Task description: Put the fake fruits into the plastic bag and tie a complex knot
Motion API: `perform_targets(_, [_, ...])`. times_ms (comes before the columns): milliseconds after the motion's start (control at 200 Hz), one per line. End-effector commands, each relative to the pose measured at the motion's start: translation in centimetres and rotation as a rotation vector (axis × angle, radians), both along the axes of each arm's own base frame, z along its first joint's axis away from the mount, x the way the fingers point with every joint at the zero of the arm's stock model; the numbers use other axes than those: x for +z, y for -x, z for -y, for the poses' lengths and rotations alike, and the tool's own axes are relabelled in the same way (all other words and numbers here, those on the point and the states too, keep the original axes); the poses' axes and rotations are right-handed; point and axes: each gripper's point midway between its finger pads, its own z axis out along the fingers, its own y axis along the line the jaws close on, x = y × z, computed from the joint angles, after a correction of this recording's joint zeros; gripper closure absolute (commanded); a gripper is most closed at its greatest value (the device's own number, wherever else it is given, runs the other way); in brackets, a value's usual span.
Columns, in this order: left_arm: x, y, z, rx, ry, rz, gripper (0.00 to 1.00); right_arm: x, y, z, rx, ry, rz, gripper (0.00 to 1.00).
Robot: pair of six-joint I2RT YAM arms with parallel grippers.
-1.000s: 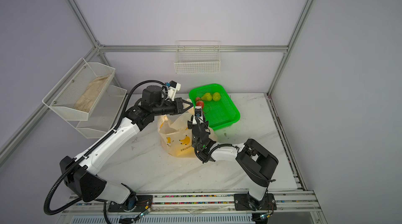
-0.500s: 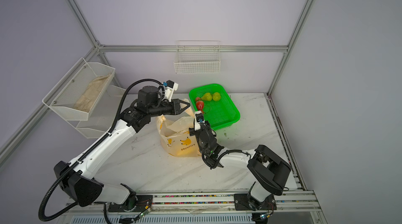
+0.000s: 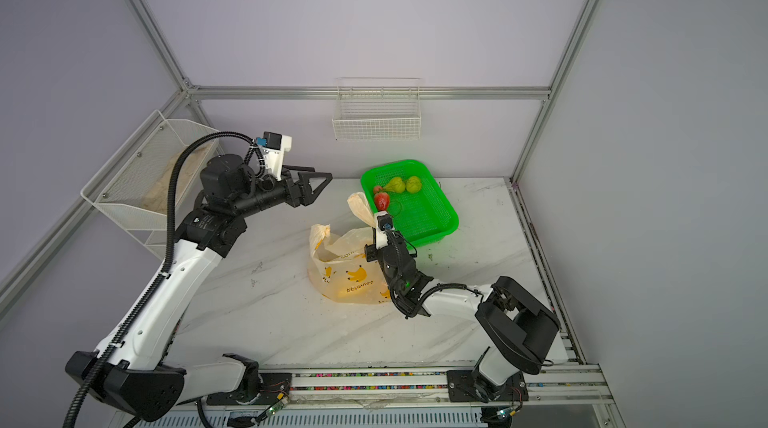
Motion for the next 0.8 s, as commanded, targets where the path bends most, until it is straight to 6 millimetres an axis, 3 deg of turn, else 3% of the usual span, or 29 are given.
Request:
perform_targets(0, [0.2,3.5,-2.1,-0.019,-0.098,0.118,0.14,1.0,0.1,0.3,0.026,-0.065,-0.019,1.00])
perform_targets(220, [-3.2,10.6,-1.9,-0.225,-0.171,0.180,0.08,1.4,0.0,0.0,0.090,-0.092,-0.057,1.00])
perform_targets(325, [-5.4,12.6,-2.1,-0.262,-0.255,0.206,0.05,1.6,0.0,-0.1,0.107,-0.090,-0.067,1.00])
perform_targets(480, [-8.7,11.3,-3.7,-0.195,-0.427,0.193,0.03,2.3,0.1,0.0,0.112,-0.085,-0.056,1.00])
perform_targets(680, [-11.5,8.6,-3.3,-0.268,-0.497,0.206,0.05,2.6,0.3,0.1,0.117,-0.087,-0.052,1.00])
perform_targets(795, [-11.4,7.3,-2.6,-0.314,-0.484,0.272,0.10,2.8,0.3,-0.1,0.126,-0.089,-0.051,1.00])
